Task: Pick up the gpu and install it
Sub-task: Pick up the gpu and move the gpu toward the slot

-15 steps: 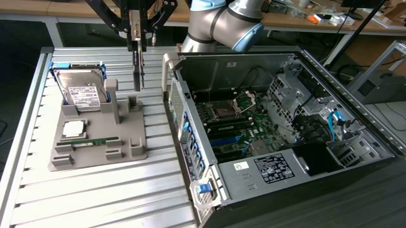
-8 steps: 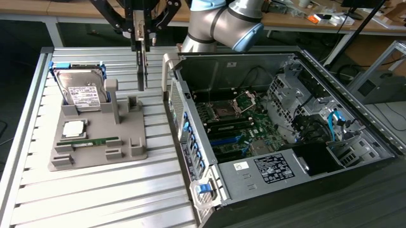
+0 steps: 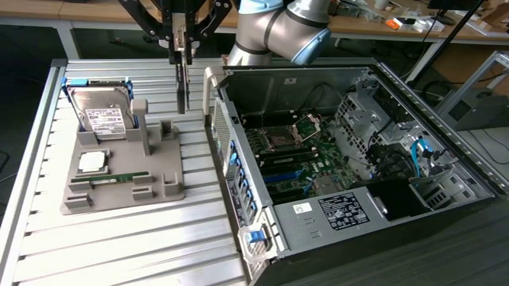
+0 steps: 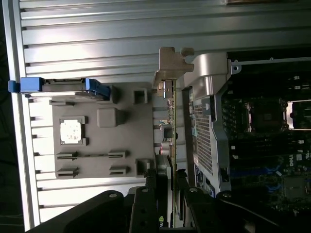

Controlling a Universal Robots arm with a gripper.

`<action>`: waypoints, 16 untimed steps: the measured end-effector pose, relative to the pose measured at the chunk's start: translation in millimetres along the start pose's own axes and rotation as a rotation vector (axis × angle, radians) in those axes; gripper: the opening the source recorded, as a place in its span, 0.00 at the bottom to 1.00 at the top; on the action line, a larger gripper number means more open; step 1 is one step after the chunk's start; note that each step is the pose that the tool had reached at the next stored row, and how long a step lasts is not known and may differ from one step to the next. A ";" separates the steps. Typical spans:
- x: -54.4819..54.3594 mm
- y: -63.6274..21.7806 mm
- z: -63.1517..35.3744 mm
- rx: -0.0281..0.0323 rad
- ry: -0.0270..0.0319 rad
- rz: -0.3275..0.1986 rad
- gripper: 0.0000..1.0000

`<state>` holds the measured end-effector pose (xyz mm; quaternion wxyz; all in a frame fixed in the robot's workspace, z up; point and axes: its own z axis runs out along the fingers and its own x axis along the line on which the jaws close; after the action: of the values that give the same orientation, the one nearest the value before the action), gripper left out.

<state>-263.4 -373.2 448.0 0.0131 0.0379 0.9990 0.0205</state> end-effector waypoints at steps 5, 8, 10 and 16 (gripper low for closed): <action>-3.8 0.3 0.1 0.0000 -0.0001 0.000 0.27; -5.9 0.4 0.2 0.0000 0.0000 0.000 0.27; -7.1 0.5 0.2 0.0000 0.0000 0.000 0.27; -11.4 0.8 0.4 0.0000 0.0000 0.000 0.27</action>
<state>-252.0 -373.2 448.0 0.0131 0.0379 0.9990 0.0205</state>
